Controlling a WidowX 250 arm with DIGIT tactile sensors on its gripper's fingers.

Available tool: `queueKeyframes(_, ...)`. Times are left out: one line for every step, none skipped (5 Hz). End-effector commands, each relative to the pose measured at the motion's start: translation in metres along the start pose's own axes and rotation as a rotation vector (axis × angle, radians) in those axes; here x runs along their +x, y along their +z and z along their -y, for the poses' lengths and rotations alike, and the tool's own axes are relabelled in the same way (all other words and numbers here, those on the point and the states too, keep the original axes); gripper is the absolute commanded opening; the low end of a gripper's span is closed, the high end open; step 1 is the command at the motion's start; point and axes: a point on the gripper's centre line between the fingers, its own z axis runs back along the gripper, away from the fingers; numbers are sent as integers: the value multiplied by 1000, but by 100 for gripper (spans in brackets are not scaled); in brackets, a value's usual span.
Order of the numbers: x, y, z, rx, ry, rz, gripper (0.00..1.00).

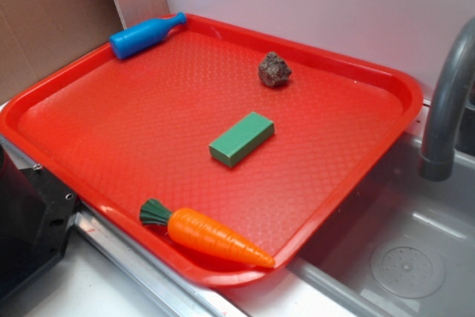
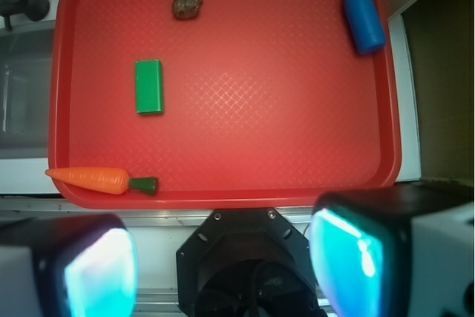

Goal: Grab the carrot.

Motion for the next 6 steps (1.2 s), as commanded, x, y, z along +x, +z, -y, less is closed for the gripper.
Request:
queueKeyframes(0,0,0,0,0,0,100)
queueKeyframes(-3,-31,34,-19,-251,63,100)
queueKeyframes(9,-67,62,-23,-503,58,100)
queueKeyframes(17,-98,86,-91,-747,83,100)
queueKeyframes(24,-127,98,-118,-885,30,100)
queueKeyframes(23,-146,108,-57,-1006,26,100)
